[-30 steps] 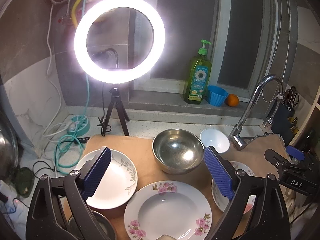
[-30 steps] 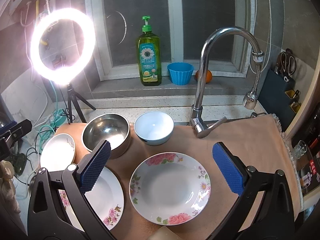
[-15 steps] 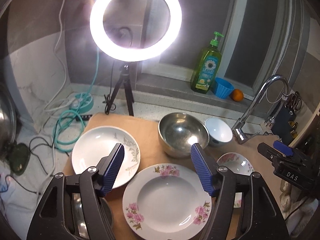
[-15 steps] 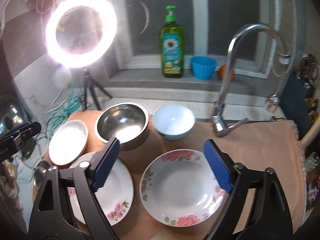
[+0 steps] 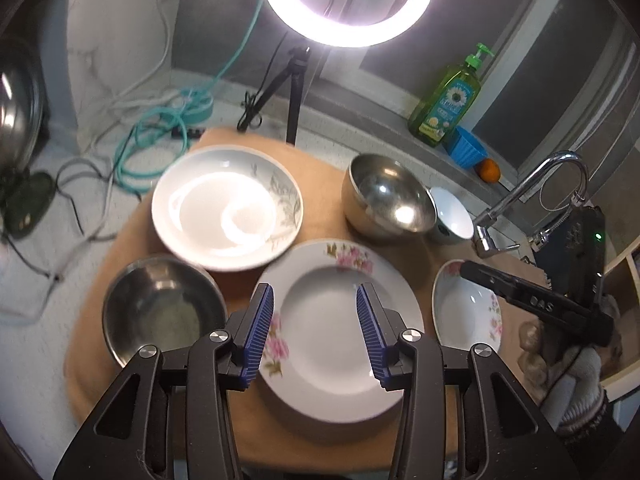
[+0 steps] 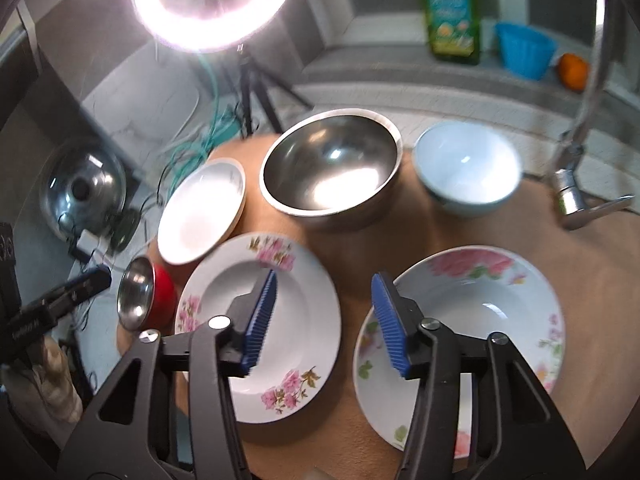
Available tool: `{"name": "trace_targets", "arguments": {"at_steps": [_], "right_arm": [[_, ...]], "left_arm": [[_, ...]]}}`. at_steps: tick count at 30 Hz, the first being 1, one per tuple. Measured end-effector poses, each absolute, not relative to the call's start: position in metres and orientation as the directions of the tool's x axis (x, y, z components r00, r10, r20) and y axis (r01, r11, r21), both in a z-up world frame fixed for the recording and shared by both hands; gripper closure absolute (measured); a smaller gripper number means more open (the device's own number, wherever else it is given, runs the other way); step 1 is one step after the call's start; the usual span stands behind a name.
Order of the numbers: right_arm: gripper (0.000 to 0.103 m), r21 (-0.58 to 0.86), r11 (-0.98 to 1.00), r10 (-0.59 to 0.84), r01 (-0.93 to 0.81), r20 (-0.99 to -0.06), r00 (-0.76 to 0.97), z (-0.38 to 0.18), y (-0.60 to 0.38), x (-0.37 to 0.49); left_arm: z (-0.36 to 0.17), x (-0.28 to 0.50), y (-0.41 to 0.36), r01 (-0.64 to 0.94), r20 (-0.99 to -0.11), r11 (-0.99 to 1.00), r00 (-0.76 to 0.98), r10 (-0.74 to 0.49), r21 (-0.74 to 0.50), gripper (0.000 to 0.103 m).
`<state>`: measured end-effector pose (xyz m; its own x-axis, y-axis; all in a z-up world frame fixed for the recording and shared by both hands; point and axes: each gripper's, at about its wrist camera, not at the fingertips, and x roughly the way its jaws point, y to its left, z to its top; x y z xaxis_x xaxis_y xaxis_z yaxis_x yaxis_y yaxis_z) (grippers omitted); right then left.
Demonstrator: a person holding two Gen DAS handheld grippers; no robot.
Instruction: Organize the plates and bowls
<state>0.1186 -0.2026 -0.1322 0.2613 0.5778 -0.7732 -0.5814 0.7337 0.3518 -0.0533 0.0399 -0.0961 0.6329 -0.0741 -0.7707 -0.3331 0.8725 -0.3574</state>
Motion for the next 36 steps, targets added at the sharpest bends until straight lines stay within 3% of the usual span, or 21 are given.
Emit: {"name": "trace_targets", "arguments": {"at_steps": [4,8,13,36], "right_arm": [[0.057,0.352,0.706,0.568,-0.614,-0.800,0.195,-0.146,-0.191,0.125],[0.061,0.343,0.685,0.546,-0.643,-0.826,0.142,-0.162,-0.180,0.133],[0.068,0.377,0.670,0.535,-0.639,-0.842,0.064,-0.180,-0.174,0.146],[0.077,0.400,0.630,0.503,-0.666,-0.863,-0.043,-0.207,-0.153,0.171]], "left_arm": [[-0.114,-0.065,0.033,-0.355,-0.797,0.850,0.593,-0.116,-0.388,0.072],[-0.132,-0.077,0.027,-0.386,-0.814,0.820,0.560,-0.156,-0.422,0.073],[-0.150,-0.090,0.027,-0.453,-0.821,0.762,0.544,-0.174,-0.463,0.082],[-0.197,-0.097,0.044,-0.584,-0.808,0.596,0.553,-0.204,-0.551,0.084]]}}
